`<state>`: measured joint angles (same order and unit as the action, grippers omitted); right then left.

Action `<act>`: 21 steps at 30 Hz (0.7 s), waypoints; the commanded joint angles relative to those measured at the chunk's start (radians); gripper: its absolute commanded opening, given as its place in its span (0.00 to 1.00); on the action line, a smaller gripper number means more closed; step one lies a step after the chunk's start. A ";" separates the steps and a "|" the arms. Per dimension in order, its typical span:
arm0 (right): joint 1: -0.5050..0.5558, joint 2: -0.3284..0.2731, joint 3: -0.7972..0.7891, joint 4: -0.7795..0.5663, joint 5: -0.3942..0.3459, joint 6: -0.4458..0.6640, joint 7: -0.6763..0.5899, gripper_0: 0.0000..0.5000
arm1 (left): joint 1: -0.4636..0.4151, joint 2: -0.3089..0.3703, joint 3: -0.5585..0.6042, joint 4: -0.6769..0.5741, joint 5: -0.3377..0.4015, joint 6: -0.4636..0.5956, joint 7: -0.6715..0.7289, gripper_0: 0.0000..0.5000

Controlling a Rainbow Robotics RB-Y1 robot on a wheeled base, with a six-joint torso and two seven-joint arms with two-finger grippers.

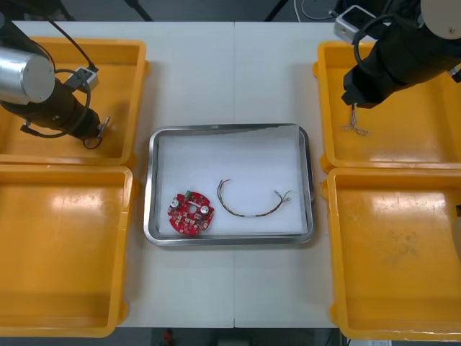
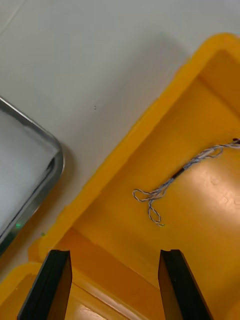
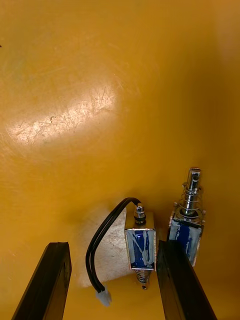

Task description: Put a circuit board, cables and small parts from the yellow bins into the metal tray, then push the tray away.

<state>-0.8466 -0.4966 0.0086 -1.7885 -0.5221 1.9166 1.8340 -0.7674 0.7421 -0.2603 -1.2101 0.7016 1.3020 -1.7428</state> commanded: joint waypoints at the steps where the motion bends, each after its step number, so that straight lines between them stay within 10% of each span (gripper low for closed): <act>1: 0.034 -0.034 -0.095 -0.037 0.065 0.003 -0.056 1.00 | 0.010 0.025 -0.028 0.034 0.001 -0.021 -0.106 1.00; 21: 0.032 -0.011 -0.197 0.107 0.189 0.003 -0.236 1.00 | 0.010 0.025 -0.039 0.058 0.030 -0.041 -0.109 1.00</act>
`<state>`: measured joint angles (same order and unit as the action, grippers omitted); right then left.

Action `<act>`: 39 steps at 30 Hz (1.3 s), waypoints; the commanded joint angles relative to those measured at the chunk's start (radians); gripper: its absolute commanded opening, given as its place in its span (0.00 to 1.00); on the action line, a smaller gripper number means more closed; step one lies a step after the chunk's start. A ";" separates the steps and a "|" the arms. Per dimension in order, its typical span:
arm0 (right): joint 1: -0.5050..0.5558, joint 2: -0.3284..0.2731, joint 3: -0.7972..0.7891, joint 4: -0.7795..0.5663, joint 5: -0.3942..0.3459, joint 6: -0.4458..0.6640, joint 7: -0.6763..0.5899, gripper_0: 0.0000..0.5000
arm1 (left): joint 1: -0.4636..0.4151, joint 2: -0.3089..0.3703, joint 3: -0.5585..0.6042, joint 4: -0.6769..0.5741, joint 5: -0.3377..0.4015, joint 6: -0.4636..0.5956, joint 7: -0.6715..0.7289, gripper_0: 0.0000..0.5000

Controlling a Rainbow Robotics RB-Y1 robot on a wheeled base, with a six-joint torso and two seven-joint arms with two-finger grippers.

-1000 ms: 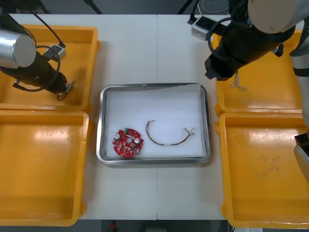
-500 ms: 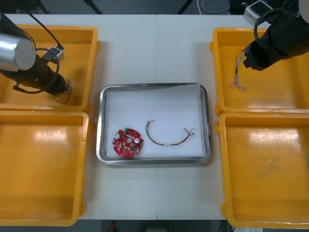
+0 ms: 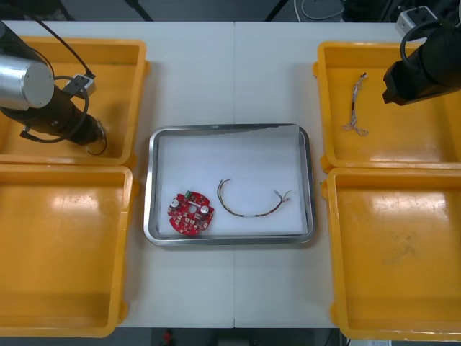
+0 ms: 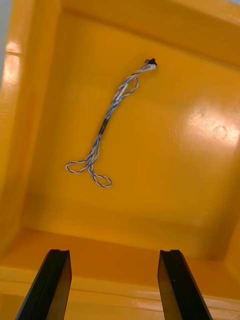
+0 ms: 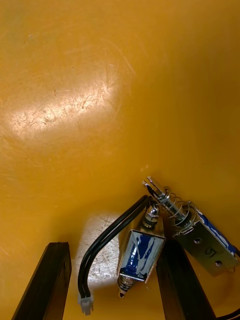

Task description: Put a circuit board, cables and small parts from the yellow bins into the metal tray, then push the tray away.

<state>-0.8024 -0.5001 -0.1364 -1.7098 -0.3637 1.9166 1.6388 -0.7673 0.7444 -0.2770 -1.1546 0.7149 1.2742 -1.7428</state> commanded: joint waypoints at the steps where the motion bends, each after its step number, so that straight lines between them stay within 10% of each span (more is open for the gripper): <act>1: -0.017 -0.006 -0.052 0.038 0.038 0.003 -0.043 1.00 | 0.009 0.023 -0.022 0.001 0.020 -0.018 -0.109 1.00; 13: -0.113 0.037 -0.052 0.211 0.051 0.003 -0.247 1.00 | 0.009 0.023 -0.060 0.003 0.035 -0.085 -0.103 1.00; 15: -0.130 0.045 -0.052 0.251 0.051 -0.034 -0.283 1.00 | 0.009 0.023 -0.059 0.003 0.035 -0.087 -0.101 0.49; 16: -0.139 0.046 -0.051 0.272 0.051 -0.061 -0.301 1.00 | 0.011 0.024 -0.060 0.004 0.035 -0.087 -0.101 0.00; 27: -0.209 0.074 0.004 0.453 0.077 -0.260 -0.409 1.00 | 0.013 0.029 -0.053 0.003 0.035 -0.079 -0.093 0.00; 39: -0.209 0.097 0.067 0.616 0.092 -0.429 -0.430 1.00 | -0.012 0.030 0.156 -0.099 -0.020 0.168 -0.050 0.00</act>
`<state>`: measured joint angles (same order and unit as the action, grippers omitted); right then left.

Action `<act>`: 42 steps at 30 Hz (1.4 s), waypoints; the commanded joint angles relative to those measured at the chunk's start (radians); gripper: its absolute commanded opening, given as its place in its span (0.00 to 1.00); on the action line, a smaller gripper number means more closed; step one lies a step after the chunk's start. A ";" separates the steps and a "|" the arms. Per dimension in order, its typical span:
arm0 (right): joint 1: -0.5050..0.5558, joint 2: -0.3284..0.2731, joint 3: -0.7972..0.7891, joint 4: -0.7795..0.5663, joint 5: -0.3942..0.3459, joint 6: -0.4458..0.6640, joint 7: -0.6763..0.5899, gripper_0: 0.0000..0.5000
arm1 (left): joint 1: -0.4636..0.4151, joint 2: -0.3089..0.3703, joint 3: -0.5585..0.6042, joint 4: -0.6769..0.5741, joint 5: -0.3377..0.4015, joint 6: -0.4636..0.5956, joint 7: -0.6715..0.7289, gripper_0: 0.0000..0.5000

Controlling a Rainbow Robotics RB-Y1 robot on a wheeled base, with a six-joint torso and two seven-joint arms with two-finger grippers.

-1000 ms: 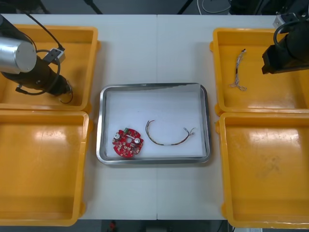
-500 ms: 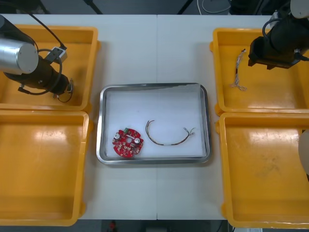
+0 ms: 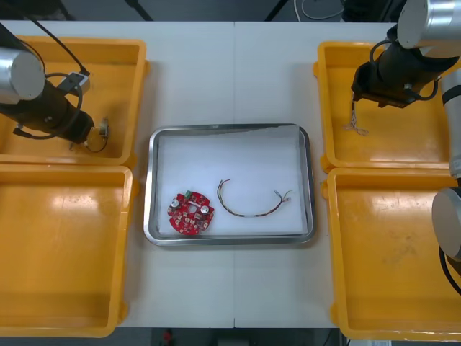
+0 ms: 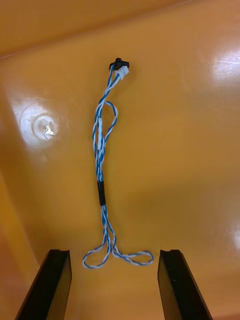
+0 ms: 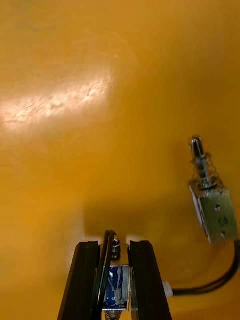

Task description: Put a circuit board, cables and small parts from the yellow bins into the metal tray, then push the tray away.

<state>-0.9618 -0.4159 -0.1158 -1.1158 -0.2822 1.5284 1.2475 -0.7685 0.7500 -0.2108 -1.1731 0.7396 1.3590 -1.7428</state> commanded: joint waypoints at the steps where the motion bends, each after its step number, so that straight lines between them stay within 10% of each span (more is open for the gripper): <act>1: -0.049 0.014 0.047 0.030 0.011 -0.056 -0.043 1.00 | -0.020 0.025 0.107 -0.102 -0.060 0.121 -0.043 0.00; 12: -0.049 0.026 0.065 0.103 0.023 -0.139 -0.056 1.00 | -0.031 0.022 0.159 -0.350 -0.080 0.387 0.163 0.00; 22: -0.049 0.028 0.073 0.145 0.029 -0.159 -0.068 1.00 | -0.032 0.003 0.139 -0.580 0.050 0.540 0.465 0.00; 42: -0.049 0.029 0.091 0.226 -0.003 -0.240 -0.094 0.93 | -0.120 -0.090 -0.128 -0.761 0.133 0.531 0.847 0.00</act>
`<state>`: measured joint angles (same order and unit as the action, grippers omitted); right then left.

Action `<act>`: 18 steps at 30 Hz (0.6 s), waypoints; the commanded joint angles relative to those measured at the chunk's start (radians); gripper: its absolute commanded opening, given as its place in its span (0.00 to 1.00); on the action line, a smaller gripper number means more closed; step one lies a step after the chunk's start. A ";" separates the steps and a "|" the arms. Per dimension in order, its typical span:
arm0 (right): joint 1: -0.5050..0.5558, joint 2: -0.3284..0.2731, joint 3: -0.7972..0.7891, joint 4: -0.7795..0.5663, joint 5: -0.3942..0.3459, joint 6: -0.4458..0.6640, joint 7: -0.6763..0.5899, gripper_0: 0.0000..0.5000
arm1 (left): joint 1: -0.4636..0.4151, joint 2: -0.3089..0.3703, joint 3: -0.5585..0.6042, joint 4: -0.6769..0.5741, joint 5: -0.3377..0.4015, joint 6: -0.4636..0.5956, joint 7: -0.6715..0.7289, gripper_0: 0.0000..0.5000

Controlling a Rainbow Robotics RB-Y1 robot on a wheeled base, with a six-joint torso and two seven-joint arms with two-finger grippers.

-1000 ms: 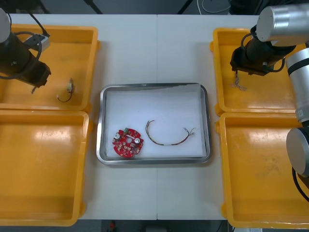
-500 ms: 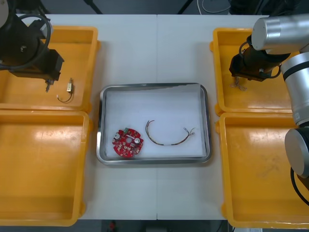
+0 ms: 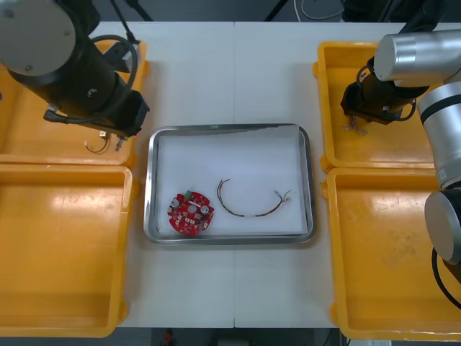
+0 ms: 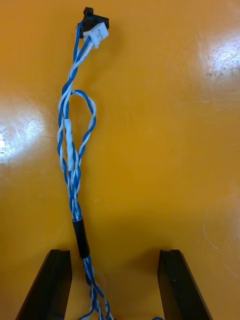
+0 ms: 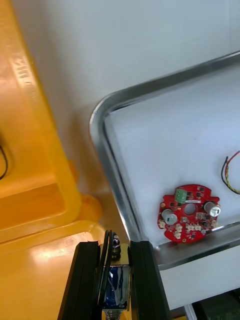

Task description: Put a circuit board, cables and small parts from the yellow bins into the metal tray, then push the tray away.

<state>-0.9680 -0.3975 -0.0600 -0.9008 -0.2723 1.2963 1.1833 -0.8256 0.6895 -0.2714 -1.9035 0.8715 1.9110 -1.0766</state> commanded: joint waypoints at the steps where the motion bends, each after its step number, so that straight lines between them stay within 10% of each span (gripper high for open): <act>1: -0.041 0.011 0.037 0.011 -0.015 -0.003 -0.028 0.66 | -0.063 -0.034 -0.091 -0.029 -0.008 -0.038 0.184 0.00; 3: -0.041 0.011 0.037 0.011 -0.019 0.014 -0.030 0.08 | -0.063 -0.041 -0.123 -0.016 -0.015 -0.063 0.190 0.00; 4: -0.041 0.011 0.037 0.010 -0.021 0.017 -0.030 0.01 | -0.063 -0.042 -0.134 -0.008 -0.017 -0.070 0.192 0.00; 18: -0.041 -0.003 0.026 -0.093 0.064 0.169 -0.008 0.00 | -0.063 -0.090 -0.295 0.112 -0.081 -0.247 0.204 0.00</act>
<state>-0.9774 -0.3976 -0.0410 -0.9267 -0.2224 1.4294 1.1833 -0.8420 0.6312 -0.5365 -1.8132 0.8122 1.6993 -0.8756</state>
